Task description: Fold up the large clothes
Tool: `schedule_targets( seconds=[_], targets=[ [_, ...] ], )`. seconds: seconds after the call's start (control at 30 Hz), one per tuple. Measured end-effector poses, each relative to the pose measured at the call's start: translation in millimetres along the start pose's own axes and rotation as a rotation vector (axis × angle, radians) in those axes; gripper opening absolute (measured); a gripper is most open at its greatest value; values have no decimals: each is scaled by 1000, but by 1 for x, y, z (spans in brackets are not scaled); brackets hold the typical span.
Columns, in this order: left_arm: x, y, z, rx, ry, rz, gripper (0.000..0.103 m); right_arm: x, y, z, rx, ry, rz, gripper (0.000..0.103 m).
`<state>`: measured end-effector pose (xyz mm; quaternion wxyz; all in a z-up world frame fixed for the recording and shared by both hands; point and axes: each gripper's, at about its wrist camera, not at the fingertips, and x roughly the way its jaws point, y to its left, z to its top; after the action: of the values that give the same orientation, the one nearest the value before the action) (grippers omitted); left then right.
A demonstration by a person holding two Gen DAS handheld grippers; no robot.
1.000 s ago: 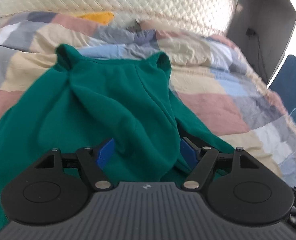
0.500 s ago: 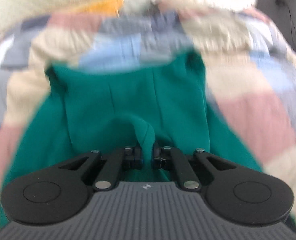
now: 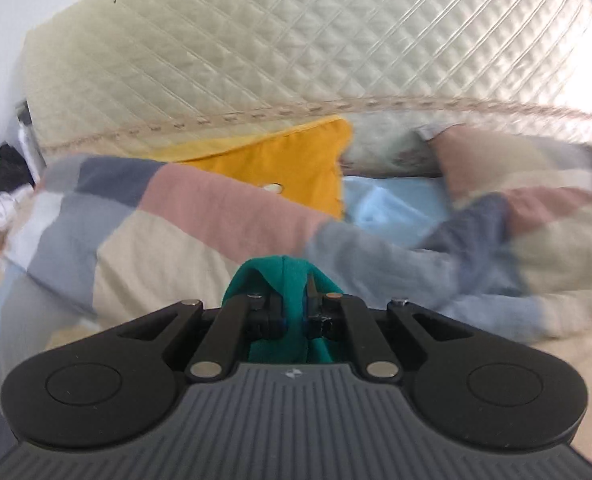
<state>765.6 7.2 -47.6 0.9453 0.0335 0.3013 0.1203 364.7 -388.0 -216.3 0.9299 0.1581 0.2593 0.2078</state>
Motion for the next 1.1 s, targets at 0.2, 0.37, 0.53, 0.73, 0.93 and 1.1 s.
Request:
schedule_targets(
  seconds=[0.2,0.37,0.53,0.73,0.93,1.1],
  targets=[
    [67,21,-14,-113,99,-58,8,16,2,-1,-45,-21,35,81],
    [54,30,-20,-148,143,-150,60,22,2,0,-55,-26,45,82],
    [-20,38,-41,-111,126,-184,66,19,7,0,-76,-29,40,82],
    [-132,72,-88,-88,143,-261,66,-6,15,4,-85,-63,64,81],
    [-248,124,-173,-159,193,-308,66,-42,37,0,-129,-84,102,82],
    [-330,156,-241,-255,209,-328,66,-70,54,-4,-176,-54,122,82]
  ],
)
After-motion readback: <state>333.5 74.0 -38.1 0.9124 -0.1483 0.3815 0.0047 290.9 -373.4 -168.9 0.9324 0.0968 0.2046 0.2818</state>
